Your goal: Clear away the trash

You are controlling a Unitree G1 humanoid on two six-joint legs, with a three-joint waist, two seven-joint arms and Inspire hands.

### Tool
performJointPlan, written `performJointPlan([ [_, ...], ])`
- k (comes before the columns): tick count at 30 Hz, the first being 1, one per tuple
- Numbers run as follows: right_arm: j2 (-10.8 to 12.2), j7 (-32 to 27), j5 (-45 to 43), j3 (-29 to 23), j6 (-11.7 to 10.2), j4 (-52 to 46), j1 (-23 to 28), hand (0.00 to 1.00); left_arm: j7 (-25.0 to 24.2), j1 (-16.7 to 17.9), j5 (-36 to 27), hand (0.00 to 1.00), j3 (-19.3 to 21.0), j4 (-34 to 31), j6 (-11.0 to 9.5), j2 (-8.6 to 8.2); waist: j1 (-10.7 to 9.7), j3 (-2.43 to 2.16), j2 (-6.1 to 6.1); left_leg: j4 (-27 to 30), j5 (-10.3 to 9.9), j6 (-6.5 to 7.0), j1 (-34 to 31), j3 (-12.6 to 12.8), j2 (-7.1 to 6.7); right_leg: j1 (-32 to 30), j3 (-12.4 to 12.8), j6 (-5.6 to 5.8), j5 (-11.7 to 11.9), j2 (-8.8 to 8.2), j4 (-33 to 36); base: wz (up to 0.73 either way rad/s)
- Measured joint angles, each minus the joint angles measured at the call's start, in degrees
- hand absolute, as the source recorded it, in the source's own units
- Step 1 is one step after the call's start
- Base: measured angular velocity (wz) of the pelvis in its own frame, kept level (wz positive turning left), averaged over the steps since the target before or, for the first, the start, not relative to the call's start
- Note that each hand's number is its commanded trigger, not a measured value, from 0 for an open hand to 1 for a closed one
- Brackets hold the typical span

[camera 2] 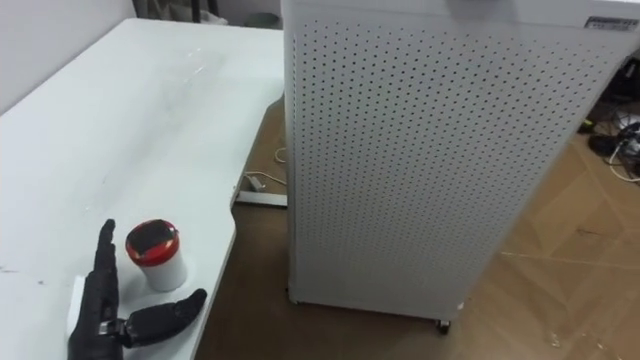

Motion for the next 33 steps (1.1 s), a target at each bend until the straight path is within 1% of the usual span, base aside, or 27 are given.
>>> performJointPlan([
  [1,-0.01,-0.01,-0.11,-0.02,-0.02,-0.16,0.27,1.0,0.21,-0.22,-0.38,0.0,0.0,0.44,-0.09,0.0,-0.1,-0.08,0.12,-0.2,0.04,-0.07,0.12,0.0,0.01,0.0,-0.08,0.02,0.03,0.0,0.05,0.0],
  [3,0.0,-0.02,-0.37,-0.04,-0.03,-0.62,0.71,1.0,0.71,-0.32,-0.52,0.0,0.04,1.0,-0.38,0.07,-0.15,-0.06,0.05,-1.11,0.22,-0.34,0.76,0.11,0.06,0.04,0.02,0.04,0.09,-0.01,0.17,-0.02],
  [8,0.03,0.03,-1.1,-0.02,-0.24,-1.85,1.52,1.0,0.75,-0.46,-1.28,0.0,0.26,2.5,-2.0,0.25,-0.11,-0.01,-0.38,-1.65,0.3,-0.41,1.44,0.61,0.21,0.26,0.22,0.03,0.37,0.03,0.16,-0.05],
  [10,0.06,-0.04,-1.12,-0.03,-0.24,-1.85,1.6,1.0,0.72,-1.07,-1.81,0.0,0.26,3.48,-2.85,0.21,-0.06,0.05,-0.65,-1.73,0.3,-0.41,1.56,0.71,0.26,0.23,0.21,0.01,0.46,0.03,0.16,0.0],
  [15,0.08,-0.06,-1.53,-0.03,-0.24,-1.87,1.66,1.0,0.62,-1.74,-1.83,0.0,0.27,5.25,-4.1,0.08,0.16,-0.04,-0.54,-1.87,0.29,-0.43,1.68,1.53,0.75,0.11,0.25,-0.15,0.86,0.38,0.09,-0.07],
  [16,0.07,-0.15,-1.71,-0.03,-0.23,-1.94,1.66,1.0,0.63,-2.07,-1.85,0.0,0.27,5.58,-3.99,0.06,0.16,-0.13,-0.38,-1.79,0.28,-0.44,1.65,1.56,0.88,0.11,0.31,-0.21,1.04,0.55,0.03,-0.05],
  [20,0.08,-0.67,-2.35,0.0,-0.22,-1.96,1.62,1.0,0.97,-2.73,-1.86,0.0,0.28,6.29,-3.26,-0.02,-0.22,-0.18,0.05,-1.63,0.33,-0.51,1.47,2.12,0.97,-0.19,0.68,-0.37,1.15,0.7,0.08,-0.05],
  [21,0.08,-0.83,-2.78,0.06,-0.18,-1.97,1.56,1.0,1.11,-3.25,-2.27,0.0,0.28,6.28,-2.81,-0.02,-0.6,-0.23,0.12,-1.47,0.39,-0.61,0.98,2.16,0.96,-0.63,0.69,-0.4,1.19,0.69,0.2,0.0],
  [22,0.13,-0.9,-2.79,0.22,-0.05,-1.96,1.46,1.0,1.39,-3.92,-3.08,0.0,0.29,6.29,-2.42,0.01,-1.22,-0.2,0.11,-1.42,0.45,-0.68,0.7,2.16,0.96,-0.84,0.61,-0.43,1.27,0.69,0.19,0.0],
  [24,0.13,-1.03,-2.78,0.49,0.05,-1.95,1.46,1.0,2.09,-4.74,-4.81,0.0,0.43,6.36,-1.87,0.03,-1.84,-0.18,0.12,-1.35,0.46,-0.68,0.77,2.28,1.03,-0.8,0.74,-0.45,1.36,0.72,0.2,-0.02],
  [26,0.13,-1.3,-2.77,0.48,0.06,-1.96,1.43,1.0,2.18,-6.09,-5.82,0.0,0.84,7.46,-1.42,0.04,-2.49,-0.14,0.17,-1.35,0.46,-0.68,0.76,2.3,1.18,-0.81,0.74,-0.43,1.45,0.73,0.2,-0.02],
  [27,0.13,-1.37,-2.36,0.59,0.12,-1.96,1.35,1.0,2.4,-7.29,-6.27,0.0,1.01,8.48,-1.22,0.06,-2.79,-0.07,0.22,-1.37,0.46,-0.68,0.71,2.29,1.2,-0.84,0.74,-0.43,1.49,0.74,0.2,0.0],
  [28,0.11,-1.46,-1.47,0.74,0.13,-1.96,1.36,1.0,2.64,-8.94,-6.58,0.0,1.02,9.77,-0.91,0.06,-2.81,0.01,0.3,-1.55,0.46,-0.69,0.56,2.29,1.21,-1.06,0.81,-0.45,1.53,0.78,0.24,0.0],
  [29,0.1,-1.48,-1.32,0.8,0.15,-1.96,1.33,1.0,2.86,-9.58,-6.74,0.0,1.03,10.15,-0.64,0.07,-2.84,0.0,0.32,-1.72,0.46,-0.69,0.34,2.31,1.23,-1.37,0.87,-0.46,1.57,0.79,0.31,0.0],
  [30,0.1,-1.51,-0.91,0.83,0.17,-1.96,1.25,1.0,3.27,-10.8,-6.76,0.0,1.04,10.86,-0.33,0.09,-2.94,0.08,0.39,-1.7,0.46,-0.69,-0.18,2.39,1.29,-1.86,1.02,-0.5,1.63,0.85,0.42,-0.05],
  [31,0.1,-1.55,-0.72,0.84,0.35,-1.96,1.2,1.0,3.54,-11.5,-6.84,0.0,1.05,11.2,-0.24,0.12,-2.96,0.23,0.47,-1.59,0.46,-0.69,-0.23,2.59,1.36,-2.01,1.1,-0.53,1.71,0.89,0.37,-0.07],
  [33,0.1,-1.96,-0.4,0.97,0.71,-1.87,0.98,1.0,3.9,-11.72,-6.86,0.0,1.07,11.24,-0.06,0.17,-3.12,0.17,0.6,-1.45,0.46,-0.69,-0.36,2.84,1.39,-2.37,1.32,-0.53,1.73,0.9,0.37,-0.08],
])
